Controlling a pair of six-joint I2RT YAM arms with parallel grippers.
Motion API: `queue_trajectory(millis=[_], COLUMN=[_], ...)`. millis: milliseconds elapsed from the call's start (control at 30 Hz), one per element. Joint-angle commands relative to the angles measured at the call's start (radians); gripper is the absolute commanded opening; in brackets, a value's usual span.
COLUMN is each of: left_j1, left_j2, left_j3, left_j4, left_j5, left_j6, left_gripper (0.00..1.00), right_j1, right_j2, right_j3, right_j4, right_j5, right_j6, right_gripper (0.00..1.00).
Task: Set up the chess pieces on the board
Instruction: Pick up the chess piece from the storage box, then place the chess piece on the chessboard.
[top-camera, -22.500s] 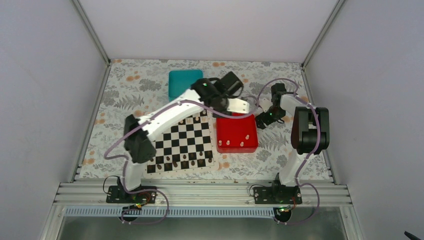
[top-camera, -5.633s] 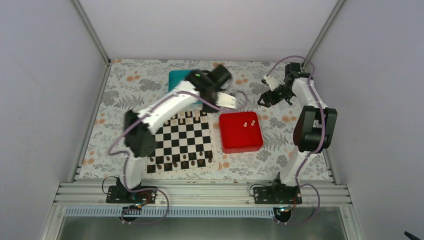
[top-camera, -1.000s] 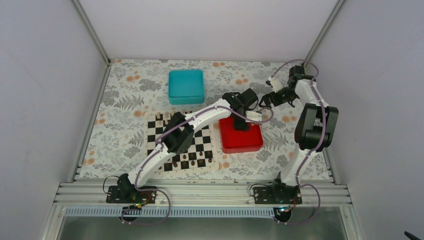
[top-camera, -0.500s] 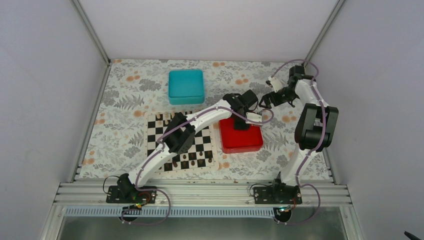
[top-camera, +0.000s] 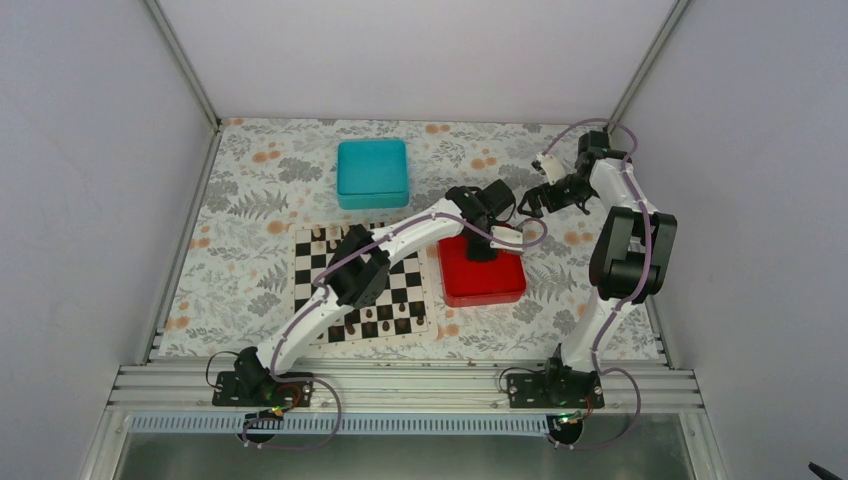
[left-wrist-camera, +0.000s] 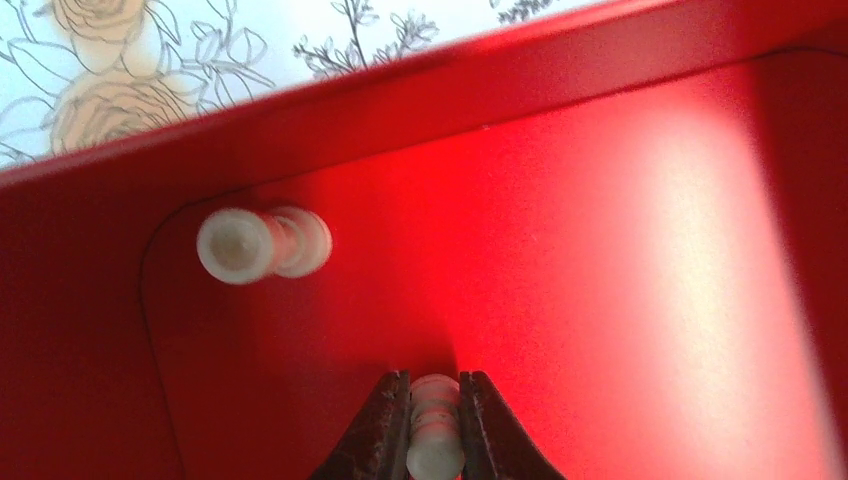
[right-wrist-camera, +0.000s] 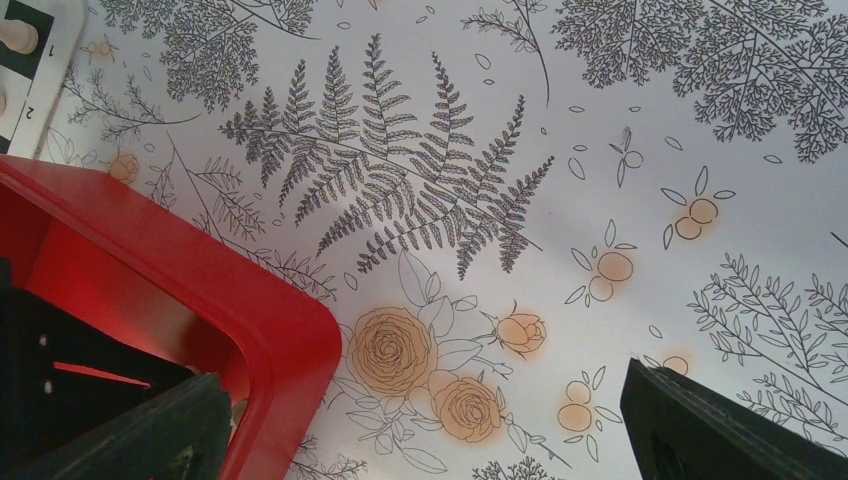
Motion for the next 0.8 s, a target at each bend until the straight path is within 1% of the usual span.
queue_trajectory(millis=[0, 67, 133, 200, 300, 400, 467, 533, 667, 767], left_j1=[-0.008, -0.001, 0.009, 0.030, 0.087, 0.179, 0.263, 0.355, 0.528, 0.626], left_j2=[-0.110, -0.189, -0.289, -0.405, -0.593, -0.764, -0.883, -0.968, -1.085, -1.135], left_j3=[-0.014, -0.062, -0.141, -0.255, -0.487, -0.691, -0.812, -0.926, -1.130, -1.255], left_j4=[-0.076, -0.086, -0.083, -0.063, -0.002, 0.044, 0.071, 0.106, 0.173, 0.236], left_j5=[-0.011, -0.035, -0.062, -0.106, -0.167, -0.214, -0.228, -0.236, -0.223, -0.219], left_j6=[0.021, 0.025, 0.028, 0.025, 0.016, 0.009, 0.007, 0.008, 0.023, 0.043], left_gripper=[0.08, 0.08, 0.08, 0.08, 0.09, 0.10, 0.11, 0.11, 0.11, 0.11], right_j1=[-0.012, -0.011, -0.012, -0.012, -0.013, -0.013, -0.013, -0.013, -0.012, -0.013], right_j2=[-0.014, -0.012, -0.011, -0.009, -0.008, -0.007, -0.003, -0.003, -0.002, -0.004], right_j3=[0.001, 0.000, -0.001, -0.002, -0.007, -0.006, -0.003, 0.001, 0.005, 0.004], right_j4=[0.002, 0.003, 0.003, 0.002, 0.002, 0.002, 0.000, -0.003, -0.010, -0.011], right_j5=[-0.012, -0.011, -0.009, -0.008, -0.005, -0.004, -0.005, -0.007, -0.010, -0.010], right_j6=[-0.001, -0.002, -0.003, -0.004, -0.006, -0.005, -0.004, -0.004, -0.002, -0.001], right_gripper=[1.00, 1.00, 1.00, 1.00, 1.00, 1.00, 1.00, 1.00, 1.00, 1.00])
